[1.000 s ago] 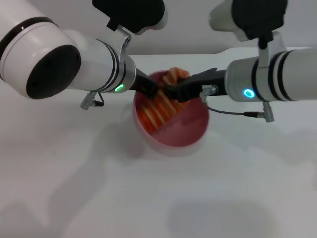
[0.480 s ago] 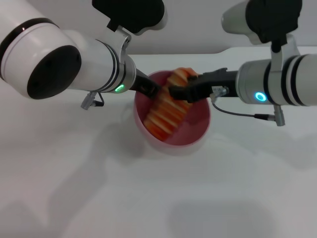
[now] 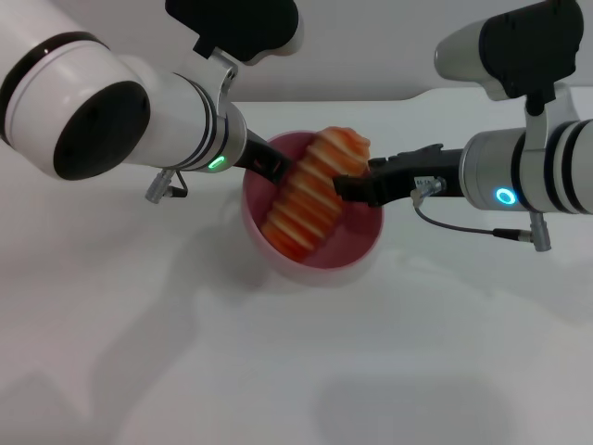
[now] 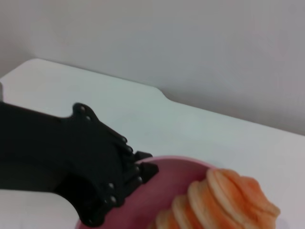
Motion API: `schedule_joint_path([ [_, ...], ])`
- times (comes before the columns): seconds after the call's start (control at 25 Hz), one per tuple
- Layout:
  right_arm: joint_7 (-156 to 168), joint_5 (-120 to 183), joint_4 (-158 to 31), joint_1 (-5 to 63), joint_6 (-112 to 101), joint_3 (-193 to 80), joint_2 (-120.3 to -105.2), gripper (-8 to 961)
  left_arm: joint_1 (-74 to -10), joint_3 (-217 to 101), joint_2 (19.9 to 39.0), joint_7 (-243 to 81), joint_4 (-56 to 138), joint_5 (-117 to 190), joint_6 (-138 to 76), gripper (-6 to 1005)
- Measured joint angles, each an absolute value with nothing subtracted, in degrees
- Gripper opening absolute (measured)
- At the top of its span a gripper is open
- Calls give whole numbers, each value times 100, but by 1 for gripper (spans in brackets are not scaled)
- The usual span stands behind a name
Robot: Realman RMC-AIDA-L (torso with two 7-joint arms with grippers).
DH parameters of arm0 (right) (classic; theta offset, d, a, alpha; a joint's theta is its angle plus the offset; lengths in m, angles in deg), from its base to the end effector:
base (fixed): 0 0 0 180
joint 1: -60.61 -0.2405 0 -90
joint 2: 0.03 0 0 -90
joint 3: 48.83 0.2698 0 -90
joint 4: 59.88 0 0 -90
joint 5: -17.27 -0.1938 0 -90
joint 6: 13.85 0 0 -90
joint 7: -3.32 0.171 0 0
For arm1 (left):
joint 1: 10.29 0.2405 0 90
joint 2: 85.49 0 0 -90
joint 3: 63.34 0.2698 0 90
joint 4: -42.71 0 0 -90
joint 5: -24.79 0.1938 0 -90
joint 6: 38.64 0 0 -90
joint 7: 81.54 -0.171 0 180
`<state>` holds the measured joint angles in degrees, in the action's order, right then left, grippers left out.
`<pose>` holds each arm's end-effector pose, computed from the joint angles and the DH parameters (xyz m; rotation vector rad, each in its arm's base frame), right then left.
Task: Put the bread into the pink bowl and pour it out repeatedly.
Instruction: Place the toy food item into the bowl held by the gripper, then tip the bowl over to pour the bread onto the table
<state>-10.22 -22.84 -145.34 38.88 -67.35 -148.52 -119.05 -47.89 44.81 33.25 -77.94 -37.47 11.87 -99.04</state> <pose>0.1633 0.3528 -0.0710 -2.3893 0.9955 0.1546 -0.1396 0.3937 -0.0765 -2.2539 -0.6832 0.2384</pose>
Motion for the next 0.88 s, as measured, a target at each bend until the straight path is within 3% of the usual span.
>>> schedule_joint_path([
  [0.4, -1200, -1825, -15246, 4114, -6587, -14383, -11908, 557, -4800, 4483, 3321, -7799, -3635, 1170, -9846, 46],
  [0.88, -2218, -1217, -15626, 5347, -3845, -14472, -11941, 556, -4793, 4500, 3317, -7812, -3594, 1168, -9820, 47],
])
